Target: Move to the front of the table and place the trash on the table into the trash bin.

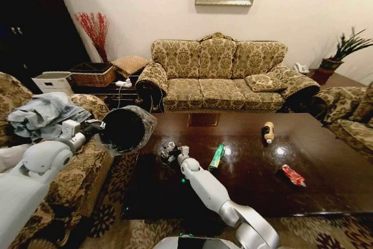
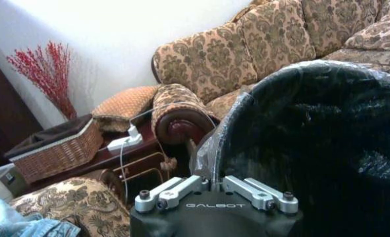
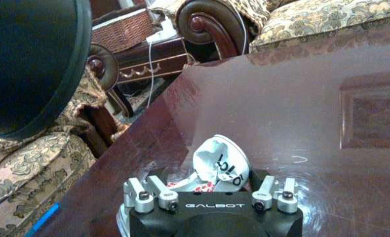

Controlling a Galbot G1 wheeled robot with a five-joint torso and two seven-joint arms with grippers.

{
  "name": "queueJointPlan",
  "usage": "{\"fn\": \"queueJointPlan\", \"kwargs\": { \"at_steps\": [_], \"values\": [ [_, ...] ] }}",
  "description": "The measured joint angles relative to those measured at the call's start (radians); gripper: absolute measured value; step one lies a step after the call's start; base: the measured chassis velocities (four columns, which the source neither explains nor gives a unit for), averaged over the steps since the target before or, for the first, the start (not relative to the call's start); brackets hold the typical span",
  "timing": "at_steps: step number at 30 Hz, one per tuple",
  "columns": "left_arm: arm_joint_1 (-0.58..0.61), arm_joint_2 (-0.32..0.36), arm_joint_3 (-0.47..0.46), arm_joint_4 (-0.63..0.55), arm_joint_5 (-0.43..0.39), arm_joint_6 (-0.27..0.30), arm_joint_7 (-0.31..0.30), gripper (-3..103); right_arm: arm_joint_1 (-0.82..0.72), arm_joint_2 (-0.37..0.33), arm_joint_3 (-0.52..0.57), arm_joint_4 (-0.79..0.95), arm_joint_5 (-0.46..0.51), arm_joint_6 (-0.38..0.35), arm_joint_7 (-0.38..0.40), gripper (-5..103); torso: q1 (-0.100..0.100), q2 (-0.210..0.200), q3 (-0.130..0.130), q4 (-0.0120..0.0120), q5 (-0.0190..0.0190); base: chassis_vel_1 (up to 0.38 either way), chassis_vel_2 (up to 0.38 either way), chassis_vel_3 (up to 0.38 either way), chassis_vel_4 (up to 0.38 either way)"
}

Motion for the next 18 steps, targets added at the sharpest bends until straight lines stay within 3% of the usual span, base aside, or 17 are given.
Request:
{"fn": "queueJointPlan", "kwargs": {
  "at_steps": [9, 13, 16, 18],
  "values": [
    [-0.003, 0.001, 0.004, 0.002, -0.001, -0.001, -0.001, 0, -0.028, 0.0, 0.029, 0.047, -0.017, -0.003, -0.004, 77, 0.0, 0.0, 0.0, 0.0001, -0.0001, 0.0, 0.0, 0.0, 0.0],
    [-0.01, 0.009, 0.01, 0.009, -0.001, -0.007, -0.006, 0, -0.092, 0.0, 0.062, 0.196, -0.002, -0.03, 0.012, 77, 0.0, 0.0, 0.0, 0.0, -0.0002, 0.0, 0.0, 0.0, 0.0],
    [-0.028, 0.022, 0.019, 0.024, -0.002, -0.01, -0.012, 0, -0.216, 0.0, 0.085, 0.481, 0.001, -0.069, 0.037, 77, 0.0, 0.0, 0.0, 0.0, 0.0, 0.0, 0.0, 0.0, 0.0],
    [-0.031, 0.024, 0.02, 0.028, -0.001, -0.01, -0.015, 0, -0.246, 0.0, 0.094, 0.553, 0.0, -0.075, 0.041, 77, 0.0, 0.0, 0.0, 0.0, 0.0, 0.0, 0.0, 0.0, 0.0]
  ]
}}
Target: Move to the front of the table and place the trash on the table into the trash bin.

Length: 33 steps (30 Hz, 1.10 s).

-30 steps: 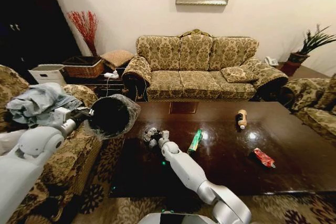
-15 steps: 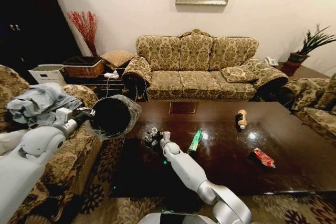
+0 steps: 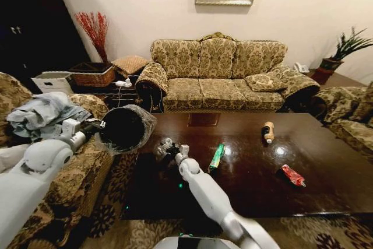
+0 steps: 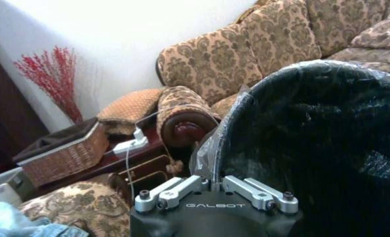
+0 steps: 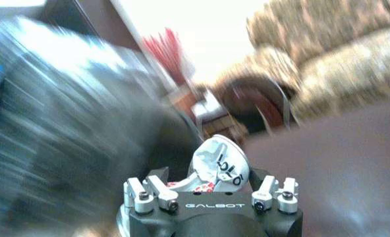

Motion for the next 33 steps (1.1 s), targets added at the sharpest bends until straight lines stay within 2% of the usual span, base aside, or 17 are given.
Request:
{"fn": "queueJointPlan", "kwargs": {
  "at_steps": [2, 3, 4, 6, 7, 8, 9, 11, 13, 14, 16, 17, 20, 24, 26, 28, 33],
  "values": [
    [-0.003, 0.003, 0.001, 0.006, 0.001, 0.0, -0.004, 0, -0.041, -0.016, 0.018, 0.115, -0.001, -0.008, 0.002, 77, 0.0, 0.0, 0.0, 0.0004, 0.0003, 0.0, 0.0, 0.0, 0.0],
    [-0.003, 0.007, 0.0, 0.012, 0.004, 0.0, -0.008, 0, -0.087, -0.076, 0.057, 0.262, -0.006, -0.018, 0.003, 77, 0.0, 0.0, 0.0, 0.0003, 0.0, 0.0, 0.0, 0.0, 0.0],
    [-0.003, 0.007, 0.0, 0.012, 0.004, 0.0, -0.008, 0, -0.087, -0.076, 0.057, 0.262, -0.006, -0.018, 0.003, 77, 0.0, 0.0, 0.0, 0.0003, 0.0, 0.0, 0.0, 0.0, 0.0],
    [-0.007, 0.006, 0.002, 0.018, 0.007, 0.0, -0.013, 0, -0.135, -0.166, 0.12, 0.419, -0.012, -0.022, -0.006, 77, 0.0, 0.0, 0.0, 0.0001, 0.0, 0.0, 0.0, 0.0, 0.0],
    [-0.011, 0.004, 0.004, 0.019, 0.008, -0.001, -0.017, 0, -0.152, -0.202, 0.142, 0.459, -0.012, -0.024, -0.011, 77, 0.0, 0.0, 0.0, -0.0001, 0.0002, 0.0, 0.0, 0.0, 0.0],
    [-0.011, 0.004, 0.004, 0.019, 0.008, -0.001, -0.017, 0, -0.152, -0.202, 0.142, 0.459, -0.012, -0.024, -0.011, 77, 0.0, 0.0, 0.0, -0.0001, 0.0002, 0.0, 0.0, 0.0, 0.0],
    [-0.013, -0.004, 0.008, 0.021, 0.014, -0.002, -0.019, 0, -0.188, -0.254, 0.184, 0.528, 0.001, -0.029, -0.02, 77, 0.0, 0.0, 0.0, -0.0006, 0.0004, 0.0, 0.0, 0.0, 0.0],
    [-0.009, -0.015, 0.013, 0.02, 0.017, -0.002, -0.021, 0, -0.239, -0.301, 0.233, 0.6, 0.028, -0.015, -0.07, 77, 0.0, 0.0, 0.0, -0.0008, 0.0004, 0.0, 0.0, 0.0, 0.0],
    [-0.005, -0.018, 0.015, 0.015, 0.017, -0.001, -0.022, 0, -0.252, -0.31, 0.242, 0.619, 0.037, 0.005, -0.106, 77, 0.0, 0.0, 0.0, -0.0005, 0.0002, 0.0, 0.0, 0.0, 0.0],
    [0.001, -0.019, 0.018, 0.003, 0.017, 0.006, -0.022, 0, -0.257, -0.314, 0.242, 0.634, 0.046, 0.033, -0.161, 77, 0.0, 0.0, 0.0, -0.0001, 0.0001, 0.0, 0.0, 0.0, 0.0],
    [0.003, -0.019, 0.019, -0.004, 0.017, 0.009, -0.022, 0, -0.257, -0.314, 0.241, 0.637, 0.047, 0.042, -0.181, 77, 0.0, 0.0, 0.0, 0.0, 0.0002, 0.0, 0.0, 0.0, 0.0],
    [0.015, -0.008, 0.023, -0.03, 0.008, 0.025, -0.022, 0, -0.246, -0.315, 0.23, 0.635, 0.044, 0.095, -0.271, 77, 0.0, 0.0, 0.0, 0.0002, -0.0001, 0.0, 0.0, 0.0, 0.0],
    [0.042, 0.035, 0.027, -0.1, -0.033, 0.085, -0.029, 0, -0.198, -0.311, 0.194, 0.583, -0.011, 0.212, -0.446, 77, 0.0, 0.0, 0.0, 0.0005, 0.0, 0.0, 0.0, 0.0, 0.0],
    [0.049, 0.08, 0.03, -0.147, -0.091, 0.139, -0.047, 0, -0.167, -0.307, 0.158, 0.551, -0.058, 0.285, -0.516, 77, 0.0, 0.0, 0.0, 0.0, 0.0003, 0.0, 0.0, 0.0, 0.0],
    [0.051, 0.09, 0.03, -0.155, -0.104, 0.147, -0.05, 0, -0.163, -0.306, 0.152, 0.549, -0.066, 0.293, -0.528, 77, 0.0, 0.0, 0.0, -0.0001, 0.0003, 0.0, 0.0, 0.0, 0.0],
    [0.057, 0.133, 0.03, -0.197, -0.168, 0.18, -0.053, 0, -0.147, -0.304, 0.118, 0.541, -0.101, 0.315, -0.572, 77, 0.0, 0.0, 0.0, 0.0001, -0.0001, 0.0, 0.0, 0.0, 0.0],
    [0.057, 0.191, 0.043, -0.246, -0.218, 0.201, -0.054, 0, -0.129, -0.291, 0.071, 0.526, -0.155, 0.327, -0.576, 77, 0.0, 0.0, 0.0, -0.0001, -0.0001, 0.0, 0.0, 0.0, 0.0]
  ]
}}
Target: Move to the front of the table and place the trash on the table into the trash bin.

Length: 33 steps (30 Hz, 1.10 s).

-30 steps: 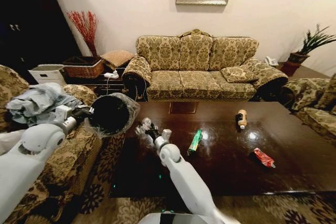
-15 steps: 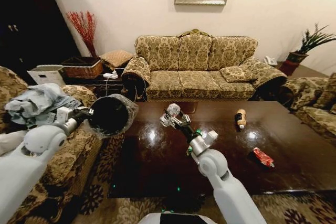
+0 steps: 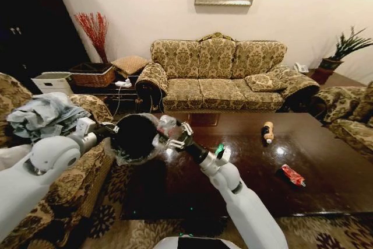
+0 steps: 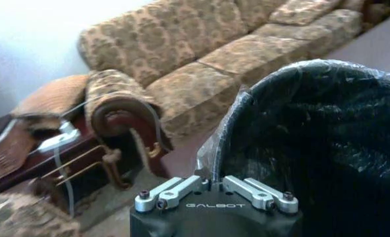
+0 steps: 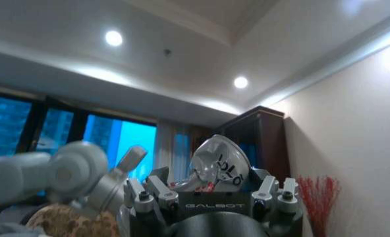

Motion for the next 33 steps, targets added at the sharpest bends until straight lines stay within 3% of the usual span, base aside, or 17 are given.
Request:
{"fn": "queueJointPlan", "kwargs": {
  "at_steps": [5, 12, 23, 26, 30, 31, 33],
  "values": [
    [0.0, 0.026, 0.004, -0.052, -0.033, 0.009, -0.001, 0, 0.041, 0.033, -0.034, -0.05, -0.074, 0.01, 0.017, 74, 0.0, 0.0, 0.0, 0.0002, 0.0001, 0.0, 0.0, 0.0, 0.0],
    [0.007, 0.028, 0.008, -0.078, -0.04, 0.011, -0.002, 0, 0.052, 0.05, -0.052, -0.073, -0.122, 0.009, 0.047, 97, 0.0, 0.0, 0.0, 0.0002, 0.0001, 0.0, 0.0, 0.0, 0.0],
    [0.006, 0.025, 0.013, -0.027, -0.008, 0.01, 0.0, 0, 0.015, 0.04, -0.005, -0.014, -0.078, 0.018, 0.085, 100, 0.0, 0.0, 0.0, 0.0003, 0.0003, 0.0, 0.0, 0.0, 0.0],
    [-0.003, 0.019, 0.01, 0.011, 0.007, 0.01, 0.001, 0, -0.032, 0.011, 0.058, 0.04, -0.053, 0.001, 0.142, 100, 0.0, 0.0, 0.0, 0.0003, -0.0001, 0.0, 0.0, 0.0, 0.0],
    [-0.011, 0.006, -0.011, 0.065, 0.009, 0.022, -0.026, 0, -0.17, -0.063, 0.2, 0.116, 0.022, -0.166, 0.427, 100, 0.0, 0.0, 0.0, -0.0001, 0.0001, 0.0, 0.0, 0.0, 0.0],
    [-0.011, 0.006, -0.011, 0.065, 0.009, 0.022, -0.026, 0, -0.17, -0.063, 0.2, 0.116, 0.022, -0.166, 0.427, 100, 0.0, 0.0, 0.0, -0.0001, 0.0001, 0.0, 0.0, 0.0, 0.0],
    [-0.018, 0.005, -0.014, 0.085, -0.038, 0.026, -0.069, 0, -0.233, -0.087, 0.258, 0.125, 0.13, -0.261, 0.54, 100, 0.0, 0.0, 0.0, -0.0002, 0.0003, 0.0, 0.0, 0.0, 0.0]
  ]
}}
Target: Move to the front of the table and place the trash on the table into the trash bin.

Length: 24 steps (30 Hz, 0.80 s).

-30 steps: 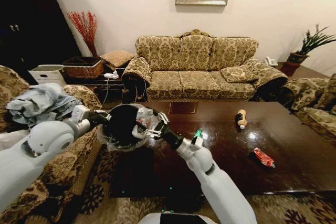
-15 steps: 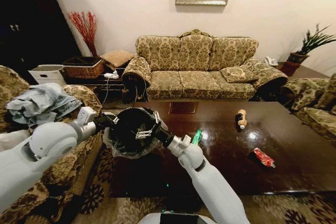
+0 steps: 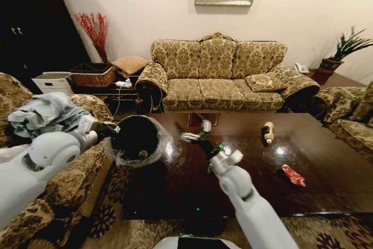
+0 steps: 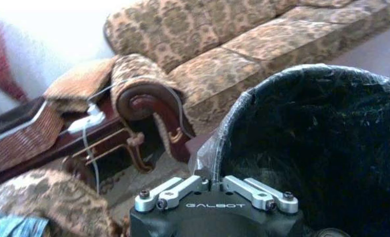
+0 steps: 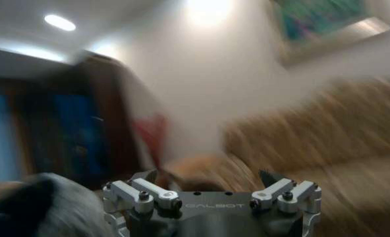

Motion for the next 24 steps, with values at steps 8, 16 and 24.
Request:
{"fn": "queueJointPlan", "kwargs": {
  "at_steps": [8, 16, 24],
  "values": [
    [0.004, -0.026, -0.016, 0.006, -0.038, -0.007, -0.037, 0, -0.02, 0.014, 0.008, -0.036, 0.133, -0.082, 0.182, 100, 0.0, 0.0, 0.0, 0.0007, -0.0001, -0.005, -0.005, 0.01, 0.007],
    [0.012, -0.04, -0.015, -0.013, -0.023, -0.009, -0.028, 0, 0.003, 0.069, -0.076, -0.091, 0.247, -0.101, 0.429, 100, 0.0, 0.0, 0.0, 0.0005, -0.0004, -0.121, -0.113, 0.13, 0.113],
    [0.016, -0.05, -0.008, -0.01, -0.016, -0.025, -0.017, 0, -0.026, 0.124, -0.15, -0.118, 0.321, -0.084, 0.602, 100, 0.0, 0.0, 0.0, -0.0003, 0.0003, -0.127, -0.119, 0.09, 0.098]
  ]
}}
